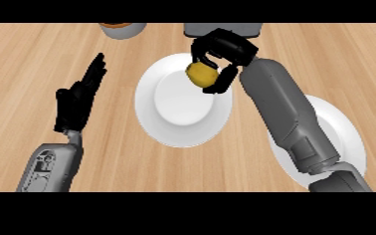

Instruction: Pick the lemon from the plate and place it in the plate

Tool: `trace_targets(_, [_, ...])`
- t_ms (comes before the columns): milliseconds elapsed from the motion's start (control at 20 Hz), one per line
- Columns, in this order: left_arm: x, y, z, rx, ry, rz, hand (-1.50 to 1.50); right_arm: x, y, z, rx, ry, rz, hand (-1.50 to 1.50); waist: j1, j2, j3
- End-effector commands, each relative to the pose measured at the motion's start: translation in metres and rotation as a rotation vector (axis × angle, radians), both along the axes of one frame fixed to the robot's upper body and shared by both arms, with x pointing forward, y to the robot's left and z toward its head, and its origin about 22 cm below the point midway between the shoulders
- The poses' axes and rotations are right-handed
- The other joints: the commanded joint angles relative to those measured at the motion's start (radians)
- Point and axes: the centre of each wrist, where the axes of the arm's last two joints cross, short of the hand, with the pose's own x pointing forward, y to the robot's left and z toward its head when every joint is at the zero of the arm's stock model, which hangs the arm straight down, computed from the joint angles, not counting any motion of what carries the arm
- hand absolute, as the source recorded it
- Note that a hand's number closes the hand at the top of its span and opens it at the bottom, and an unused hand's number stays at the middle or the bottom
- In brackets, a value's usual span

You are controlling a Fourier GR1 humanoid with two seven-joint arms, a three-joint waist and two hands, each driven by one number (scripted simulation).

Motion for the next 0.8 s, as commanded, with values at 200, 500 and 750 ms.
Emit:
trace_targets(200, [0.013,0.003,0.017,0.001,0.005,-0.037,0.00,-0.025,0.048,-0.034,-0.230,-0.133,-0.025,1.50,0.022,0.005,0.000])
trace_targets(500, [0.014,-0.011,0.014,-0.011,0.002,-0.061,0.00,-0.033,0.046,-0.066,-0.238,0.132,-0.106,-1.50,0.056,0.010,0.001])
trace_targets(750, [0.010,-0.011,0.017,-0.016,0.000,-0.061,0.00,-0.049,0.053,-0.082,-0.165,0.177,-0.089,-1.50,0.052,0.009,0.001])
